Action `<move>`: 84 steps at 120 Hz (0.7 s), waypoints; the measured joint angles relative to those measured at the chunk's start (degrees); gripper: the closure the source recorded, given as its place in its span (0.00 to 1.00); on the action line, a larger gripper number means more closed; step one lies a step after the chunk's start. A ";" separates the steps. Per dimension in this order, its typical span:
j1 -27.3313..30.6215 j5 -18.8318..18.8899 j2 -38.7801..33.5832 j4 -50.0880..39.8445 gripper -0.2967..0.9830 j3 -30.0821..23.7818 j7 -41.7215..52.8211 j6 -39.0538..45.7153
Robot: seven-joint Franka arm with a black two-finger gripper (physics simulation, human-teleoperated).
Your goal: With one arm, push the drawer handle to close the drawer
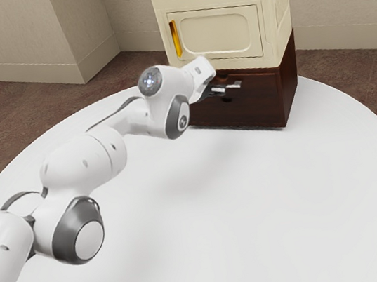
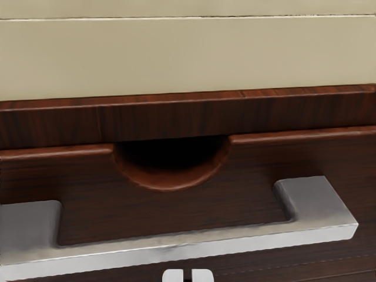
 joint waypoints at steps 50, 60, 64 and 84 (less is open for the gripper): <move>-1.86 -3.64 -40.66 -41.45 0.79 -0.29 -0.32 -20.61; -3.40 -3.55 -55.09 -52.28 0.64 1.18 -0.51 -31.86; -4.63 -2.34 -61.06 -53.98 0.58 1.69 -0.62 -36.60; -7.57 5.58 -77.24 -53.01 0.40 2.81 -0.57 -57.00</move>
